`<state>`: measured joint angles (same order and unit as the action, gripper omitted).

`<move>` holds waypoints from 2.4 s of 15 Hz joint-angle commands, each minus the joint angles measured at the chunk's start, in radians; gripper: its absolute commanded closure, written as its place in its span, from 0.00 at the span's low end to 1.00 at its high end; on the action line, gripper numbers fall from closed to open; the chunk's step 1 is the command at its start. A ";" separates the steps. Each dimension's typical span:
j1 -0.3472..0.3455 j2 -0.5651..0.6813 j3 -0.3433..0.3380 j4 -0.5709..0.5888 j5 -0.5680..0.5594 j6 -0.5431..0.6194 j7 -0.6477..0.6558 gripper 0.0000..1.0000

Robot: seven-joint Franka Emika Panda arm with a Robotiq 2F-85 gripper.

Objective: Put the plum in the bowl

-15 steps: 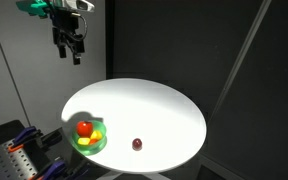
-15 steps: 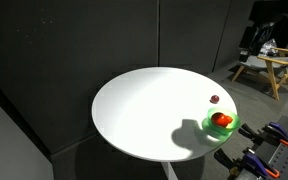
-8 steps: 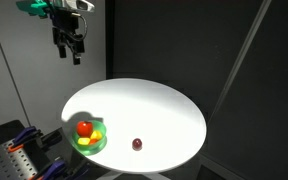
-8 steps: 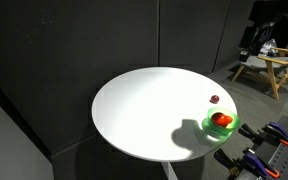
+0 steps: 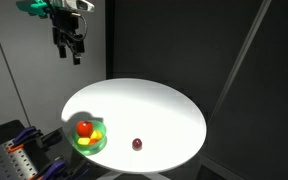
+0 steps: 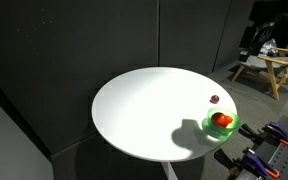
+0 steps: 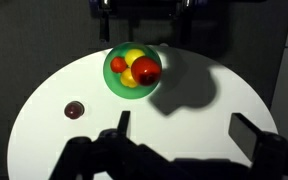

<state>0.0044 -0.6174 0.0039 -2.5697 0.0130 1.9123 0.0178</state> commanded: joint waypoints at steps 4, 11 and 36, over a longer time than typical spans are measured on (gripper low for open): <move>-0.001 0.000 0.001 0.002 0.000 -0.002 -0.001 0.00; -0.001 0.000 0.001 0.002 0.000 -0.002 -0.001 0.00; -0.046 0.147 -0.067 0.087 -0.003 0.118 -0.043 0.00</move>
<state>-0.0279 -0.5312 -0.0372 -2.5295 0.0131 2.0081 0.0151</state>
